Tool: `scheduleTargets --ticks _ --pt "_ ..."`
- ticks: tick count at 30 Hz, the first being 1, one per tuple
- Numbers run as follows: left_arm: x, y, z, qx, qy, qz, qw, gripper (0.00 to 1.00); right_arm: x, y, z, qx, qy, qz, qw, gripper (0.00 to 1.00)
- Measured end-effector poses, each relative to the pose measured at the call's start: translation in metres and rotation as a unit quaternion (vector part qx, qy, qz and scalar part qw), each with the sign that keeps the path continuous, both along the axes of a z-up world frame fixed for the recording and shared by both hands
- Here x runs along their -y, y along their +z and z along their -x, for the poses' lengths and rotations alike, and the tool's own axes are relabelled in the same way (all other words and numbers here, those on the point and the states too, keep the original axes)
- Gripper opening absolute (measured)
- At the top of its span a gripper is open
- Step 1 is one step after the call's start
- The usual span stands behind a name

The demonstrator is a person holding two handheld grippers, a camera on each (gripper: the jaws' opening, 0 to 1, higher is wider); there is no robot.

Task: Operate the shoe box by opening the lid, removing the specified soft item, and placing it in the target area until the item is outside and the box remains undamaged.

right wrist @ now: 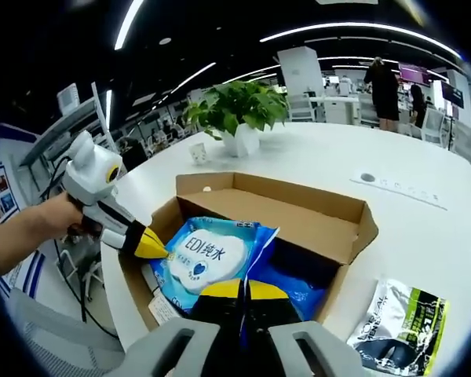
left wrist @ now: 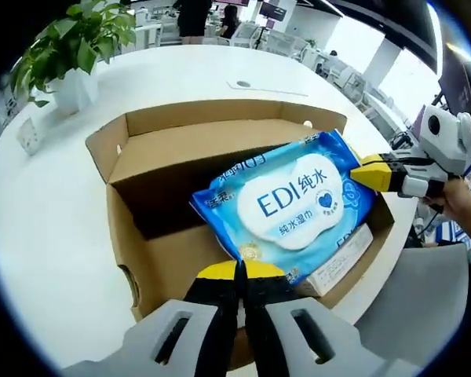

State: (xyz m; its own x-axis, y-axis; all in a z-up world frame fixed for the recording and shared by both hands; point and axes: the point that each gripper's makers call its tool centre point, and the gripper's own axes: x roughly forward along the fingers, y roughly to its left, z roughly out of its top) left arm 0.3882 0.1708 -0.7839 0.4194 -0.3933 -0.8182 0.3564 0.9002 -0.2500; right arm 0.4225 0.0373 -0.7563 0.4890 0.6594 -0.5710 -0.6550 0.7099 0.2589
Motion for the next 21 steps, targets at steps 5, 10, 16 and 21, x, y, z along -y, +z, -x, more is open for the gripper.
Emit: scheduleTargets --ticks 5,10,16,21 --pt "0.002 0.016 -0.001 0.01 -0.003 0.006 0.9999 0.0 0.005 0.006 0.0 0.003 -0.004 -0.005 1.0 0.0" --pt "0.008 0.027 -0.004 0.022 -0.014 0.006 0.9996 0.0 0.011 0.011 -0.001 0.003 -0.009 -0.009 0.9999 0.0" --pt "0.018 0.032 -0.005 0.026 -0.022 0.015 0.9993 0.0 0.023 0.018 -0.002 0.002 -0.019 -0.015 0.9997 0.0" --pt "0.03 0.039 -0.008 0.034 -0.03 0.024 0.9987 0.0 0.036 0.023 -0.004 0.002 -0.03 -0.016 0.9994 0.0"
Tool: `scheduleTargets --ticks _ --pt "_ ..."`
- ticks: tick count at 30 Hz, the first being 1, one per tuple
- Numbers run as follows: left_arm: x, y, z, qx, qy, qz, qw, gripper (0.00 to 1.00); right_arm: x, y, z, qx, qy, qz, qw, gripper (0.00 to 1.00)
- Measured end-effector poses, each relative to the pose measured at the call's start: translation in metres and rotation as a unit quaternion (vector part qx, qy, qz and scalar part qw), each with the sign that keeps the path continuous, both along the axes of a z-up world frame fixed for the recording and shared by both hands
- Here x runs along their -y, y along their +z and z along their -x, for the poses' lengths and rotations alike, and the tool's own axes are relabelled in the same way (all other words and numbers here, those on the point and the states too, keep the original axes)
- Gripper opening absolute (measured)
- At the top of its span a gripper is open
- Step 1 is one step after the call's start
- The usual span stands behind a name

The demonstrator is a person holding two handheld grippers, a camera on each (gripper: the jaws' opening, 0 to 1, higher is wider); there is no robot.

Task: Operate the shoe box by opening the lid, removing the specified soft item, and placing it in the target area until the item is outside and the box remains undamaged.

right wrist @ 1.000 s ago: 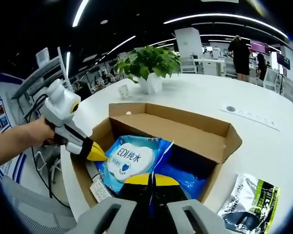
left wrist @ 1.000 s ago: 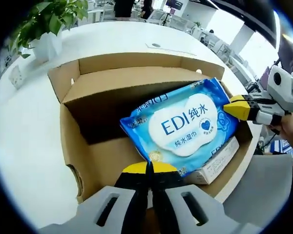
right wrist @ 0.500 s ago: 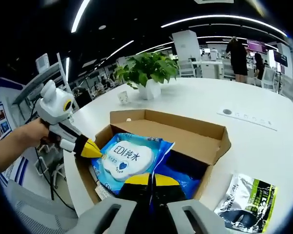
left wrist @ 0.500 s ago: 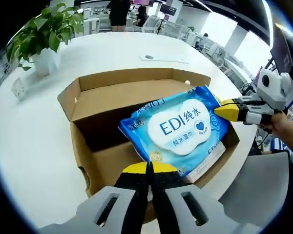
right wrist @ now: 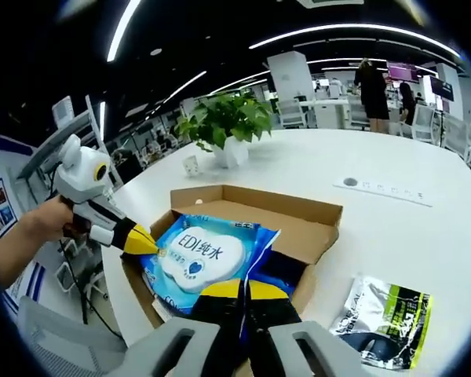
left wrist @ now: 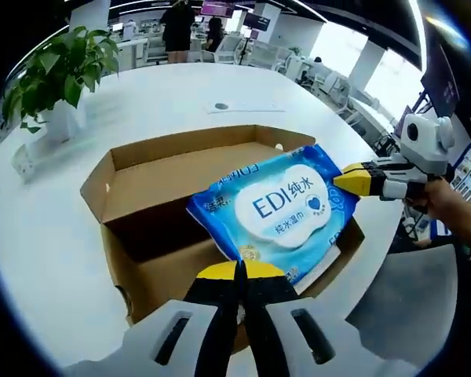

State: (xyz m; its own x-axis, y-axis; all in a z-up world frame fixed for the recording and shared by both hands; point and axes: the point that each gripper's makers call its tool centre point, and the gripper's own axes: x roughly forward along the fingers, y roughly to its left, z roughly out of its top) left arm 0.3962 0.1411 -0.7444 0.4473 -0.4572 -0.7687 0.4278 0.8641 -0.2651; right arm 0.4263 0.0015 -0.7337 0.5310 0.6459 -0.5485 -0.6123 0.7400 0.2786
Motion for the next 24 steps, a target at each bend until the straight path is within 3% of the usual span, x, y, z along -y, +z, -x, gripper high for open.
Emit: scheduleTargets --ticks 24 --pt "0.068 0.024 -0.015 0.022 -0.043 0.03 0.9984 0.0 0.072 0.014 -0.008 0.001 -0.049 0.018 0.9986 0.0"
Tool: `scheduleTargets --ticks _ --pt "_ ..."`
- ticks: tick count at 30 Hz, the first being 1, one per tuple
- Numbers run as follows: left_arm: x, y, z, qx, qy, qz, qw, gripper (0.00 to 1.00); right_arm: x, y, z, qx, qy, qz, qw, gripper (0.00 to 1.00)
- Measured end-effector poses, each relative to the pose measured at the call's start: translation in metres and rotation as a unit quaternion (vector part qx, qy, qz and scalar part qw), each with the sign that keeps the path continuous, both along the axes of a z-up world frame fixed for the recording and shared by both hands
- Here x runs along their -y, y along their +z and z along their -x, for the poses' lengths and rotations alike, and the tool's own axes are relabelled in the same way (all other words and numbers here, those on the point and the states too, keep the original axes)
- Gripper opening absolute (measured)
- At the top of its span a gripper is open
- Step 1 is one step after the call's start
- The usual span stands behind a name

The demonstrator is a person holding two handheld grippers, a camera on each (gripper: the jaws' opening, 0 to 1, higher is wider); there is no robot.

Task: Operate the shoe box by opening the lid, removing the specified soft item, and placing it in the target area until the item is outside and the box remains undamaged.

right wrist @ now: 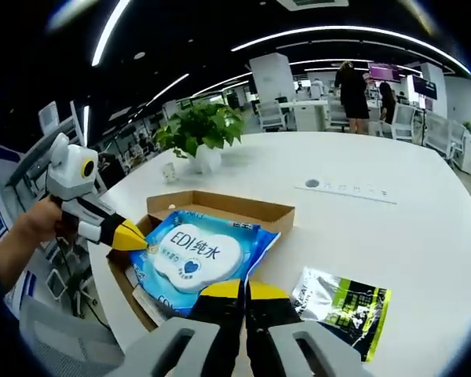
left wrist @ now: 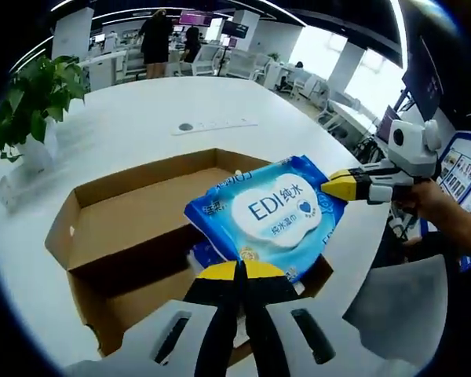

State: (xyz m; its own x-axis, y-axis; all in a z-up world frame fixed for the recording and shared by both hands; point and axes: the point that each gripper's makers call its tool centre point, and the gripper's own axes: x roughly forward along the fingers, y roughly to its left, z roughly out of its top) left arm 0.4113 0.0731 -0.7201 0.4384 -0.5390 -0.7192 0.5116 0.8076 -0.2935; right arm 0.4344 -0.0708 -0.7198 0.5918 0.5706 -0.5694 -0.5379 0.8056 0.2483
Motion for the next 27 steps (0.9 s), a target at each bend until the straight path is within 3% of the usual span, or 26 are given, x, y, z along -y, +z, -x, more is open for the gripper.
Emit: scheduleTargets --ticks 27 --pt "0.079 0.008 -0.011 0.01 -0.045 0.025 0.9986 0.0 0.079 -0.002 -0.004 -0.003 -0.05 0.028 0.9984 0.0"
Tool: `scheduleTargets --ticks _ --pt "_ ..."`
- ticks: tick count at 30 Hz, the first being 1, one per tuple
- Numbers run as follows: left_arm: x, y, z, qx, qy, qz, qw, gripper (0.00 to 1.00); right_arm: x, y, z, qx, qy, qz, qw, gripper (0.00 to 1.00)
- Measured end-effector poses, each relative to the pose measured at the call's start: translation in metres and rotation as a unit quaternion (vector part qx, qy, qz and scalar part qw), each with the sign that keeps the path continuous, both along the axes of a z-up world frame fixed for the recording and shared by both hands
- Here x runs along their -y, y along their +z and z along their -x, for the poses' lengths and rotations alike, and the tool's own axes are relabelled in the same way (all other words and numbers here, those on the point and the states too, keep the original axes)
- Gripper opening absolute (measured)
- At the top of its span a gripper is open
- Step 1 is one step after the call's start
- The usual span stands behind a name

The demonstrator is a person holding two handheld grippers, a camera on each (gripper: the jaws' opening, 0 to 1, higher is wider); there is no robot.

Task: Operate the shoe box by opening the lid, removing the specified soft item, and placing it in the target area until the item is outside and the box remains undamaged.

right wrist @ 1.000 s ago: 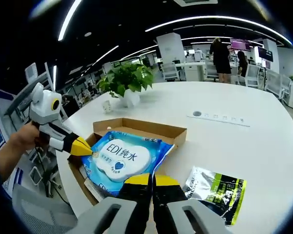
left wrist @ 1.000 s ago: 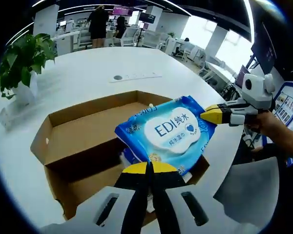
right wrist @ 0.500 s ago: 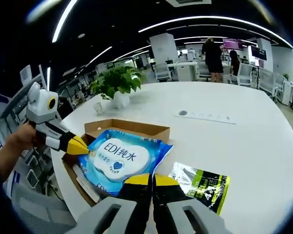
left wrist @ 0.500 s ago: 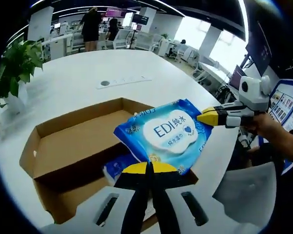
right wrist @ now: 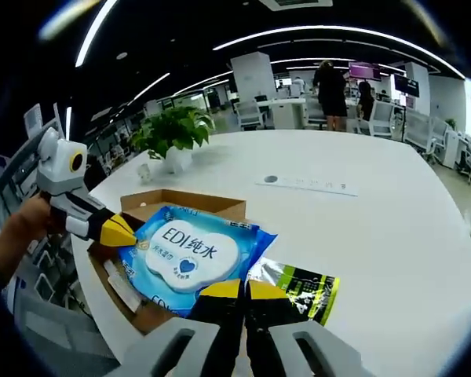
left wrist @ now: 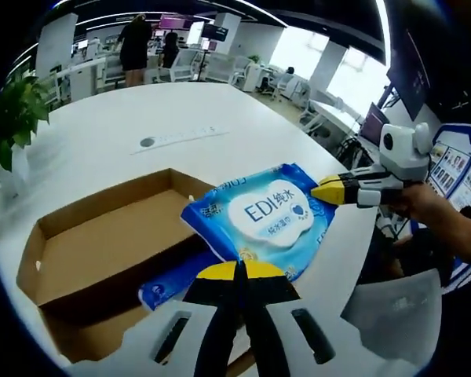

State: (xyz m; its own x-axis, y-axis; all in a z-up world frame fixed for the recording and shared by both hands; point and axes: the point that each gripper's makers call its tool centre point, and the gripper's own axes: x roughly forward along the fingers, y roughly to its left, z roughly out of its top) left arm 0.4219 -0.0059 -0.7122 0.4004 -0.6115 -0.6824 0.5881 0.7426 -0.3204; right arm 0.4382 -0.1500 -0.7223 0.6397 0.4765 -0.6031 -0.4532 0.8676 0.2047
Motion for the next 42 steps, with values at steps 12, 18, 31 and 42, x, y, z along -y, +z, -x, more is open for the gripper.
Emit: scheduleTargets --ticks 12,18,31,42 --pt "0.031 0.005 -0.004 0.011 -0.023 0.002 0.9997 0.0 0.031 -0.003 0.0 0.0 -0.025 0.007 0.9997 0.0" --pt "0.043 0.005 -0.01 0.015 -0.033 0.004 0.9993 0.0 0.046 -0.004 -0.002 0.001 -0.034 0.012 0.9993 0.0" --pt "0.064 -0.001 -0.018 0.021 -0.048 0.001 0.9986 0.0 0.065 -0.013 -0.01 0.0 -0.047 0.03 0.9984 0.0" --pt "0.075 -0.02 -0.021 0.015 -0.06 -0.012 0.998 0.0 0.076 -0.025 -0.015 -0.006 -0.055 0.044 0.9975 0.0"
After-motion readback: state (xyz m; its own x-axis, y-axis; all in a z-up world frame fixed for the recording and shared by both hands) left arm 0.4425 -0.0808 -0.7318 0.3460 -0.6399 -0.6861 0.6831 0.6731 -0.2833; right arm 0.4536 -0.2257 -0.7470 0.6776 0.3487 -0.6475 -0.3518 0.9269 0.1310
